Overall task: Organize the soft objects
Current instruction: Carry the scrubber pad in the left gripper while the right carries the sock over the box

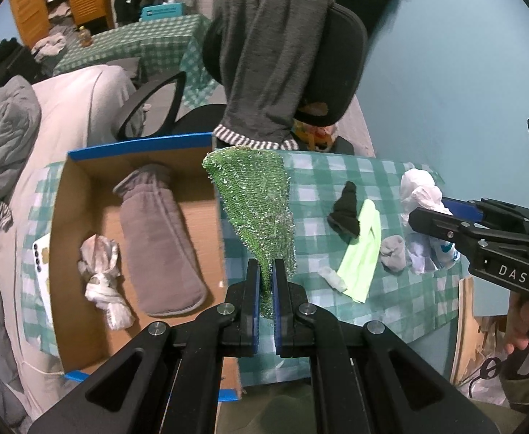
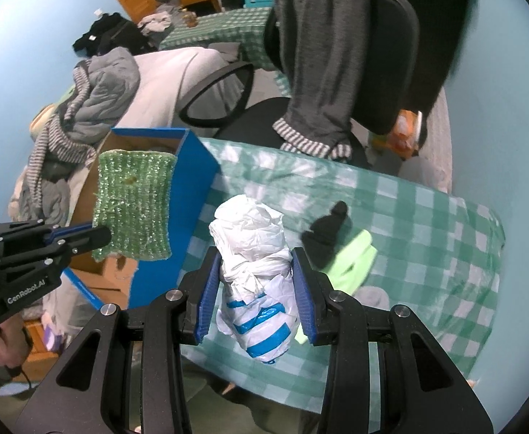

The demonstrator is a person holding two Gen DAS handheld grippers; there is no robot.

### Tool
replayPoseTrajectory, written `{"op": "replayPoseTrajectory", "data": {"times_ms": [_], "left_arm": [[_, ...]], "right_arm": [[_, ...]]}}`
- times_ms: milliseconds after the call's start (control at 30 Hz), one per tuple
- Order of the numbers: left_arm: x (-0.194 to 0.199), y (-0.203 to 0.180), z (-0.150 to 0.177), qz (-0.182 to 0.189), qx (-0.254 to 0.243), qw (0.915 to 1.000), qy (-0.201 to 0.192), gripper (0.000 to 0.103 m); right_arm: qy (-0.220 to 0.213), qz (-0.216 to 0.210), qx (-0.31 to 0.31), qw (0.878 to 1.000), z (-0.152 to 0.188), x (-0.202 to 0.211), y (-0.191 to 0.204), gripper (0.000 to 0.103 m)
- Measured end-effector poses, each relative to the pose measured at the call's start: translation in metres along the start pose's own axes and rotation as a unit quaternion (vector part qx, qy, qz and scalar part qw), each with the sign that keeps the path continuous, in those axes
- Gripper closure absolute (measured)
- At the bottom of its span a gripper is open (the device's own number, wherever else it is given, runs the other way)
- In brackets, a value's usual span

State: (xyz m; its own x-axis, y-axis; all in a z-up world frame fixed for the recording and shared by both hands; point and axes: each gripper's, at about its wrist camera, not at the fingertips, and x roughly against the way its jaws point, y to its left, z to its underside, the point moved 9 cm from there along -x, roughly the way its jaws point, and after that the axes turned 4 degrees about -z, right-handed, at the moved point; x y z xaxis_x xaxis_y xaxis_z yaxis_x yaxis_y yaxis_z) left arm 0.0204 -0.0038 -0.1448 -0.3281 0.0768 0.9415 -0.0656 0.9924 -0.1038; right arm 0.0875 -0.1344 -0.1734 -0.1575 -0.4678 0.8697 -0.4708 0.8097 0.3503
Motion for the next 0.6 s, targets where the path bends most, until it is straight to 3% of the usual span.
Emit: {"op": "replayPoseTrajectory", "data": {"times_ms": [600], "left_arm": [[0.017, 0.078, 0.024, -0.025, 0.065, 0.9975, -0.007, 0.097]], "right_arm": [[0.016, -0.042, 0.071, 0.996, -0.022, -0.039, 0.089, 0.065]]}}
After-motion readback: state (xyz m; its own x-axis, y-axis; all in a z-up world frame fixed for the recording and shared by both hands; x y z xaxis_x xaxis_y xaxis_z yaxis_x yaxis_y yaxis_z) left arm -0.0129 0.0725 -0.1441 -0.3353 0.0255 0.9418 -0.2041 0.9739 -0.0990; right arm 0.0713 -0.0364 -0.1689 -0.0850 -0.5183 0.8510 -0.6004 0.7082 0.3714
